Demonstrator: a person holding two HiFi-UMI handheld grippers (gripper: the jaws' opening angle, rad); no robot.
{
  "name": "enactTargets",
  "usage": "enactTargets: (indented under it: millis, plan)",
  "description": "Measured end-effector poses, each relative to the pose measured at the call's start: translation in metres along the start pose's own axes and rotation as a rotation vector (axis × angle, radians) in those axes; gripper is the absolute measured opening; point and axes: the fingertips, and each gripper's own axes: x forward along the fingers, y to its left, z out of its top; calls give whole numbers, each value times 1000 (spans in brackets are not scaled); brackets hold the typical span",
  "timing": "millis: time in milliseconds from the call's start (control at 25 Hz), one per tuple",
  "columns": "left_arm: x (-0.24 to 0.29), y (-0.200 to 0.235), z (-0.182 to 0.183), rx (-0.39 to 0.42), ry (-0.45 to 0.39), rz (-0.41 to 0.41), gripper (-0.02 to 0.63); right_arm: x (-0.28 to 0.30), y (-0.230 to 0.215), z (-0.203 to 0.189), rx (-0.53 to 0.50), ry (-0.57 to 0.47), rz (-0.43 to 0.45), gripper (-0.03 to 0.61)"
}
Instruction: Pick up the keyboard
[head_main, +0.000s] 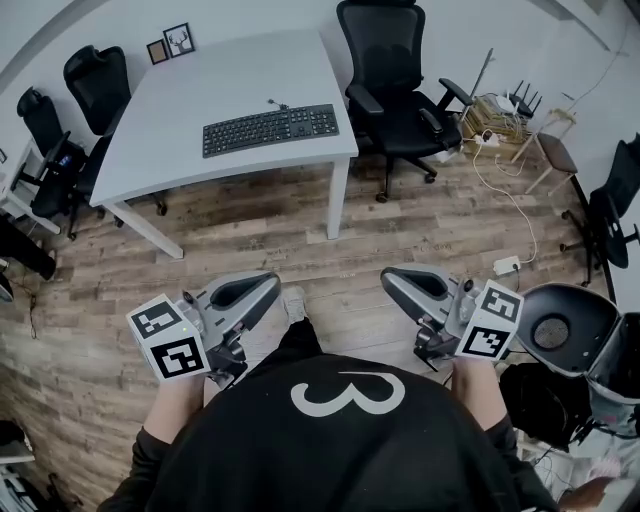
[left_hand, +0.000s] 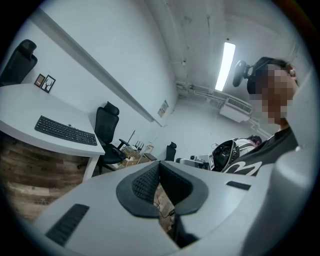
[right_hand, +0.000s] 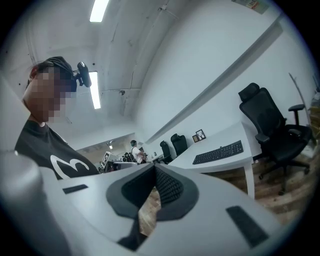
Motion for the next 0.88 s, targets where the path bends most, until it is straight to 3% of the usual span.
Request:
enactTargets:
  millis: [240,480,880]
  plan:
    - [9,28,5,-94,-8,-18,12,5,-18,-1,5,3,-30,8]
    - [25,52,11,-102,17,-43,12,19,-44,4,25,16,-61,8]
    - [33,148,45,-161,25,-46,14,108,-114,22,71,80,-48,8]
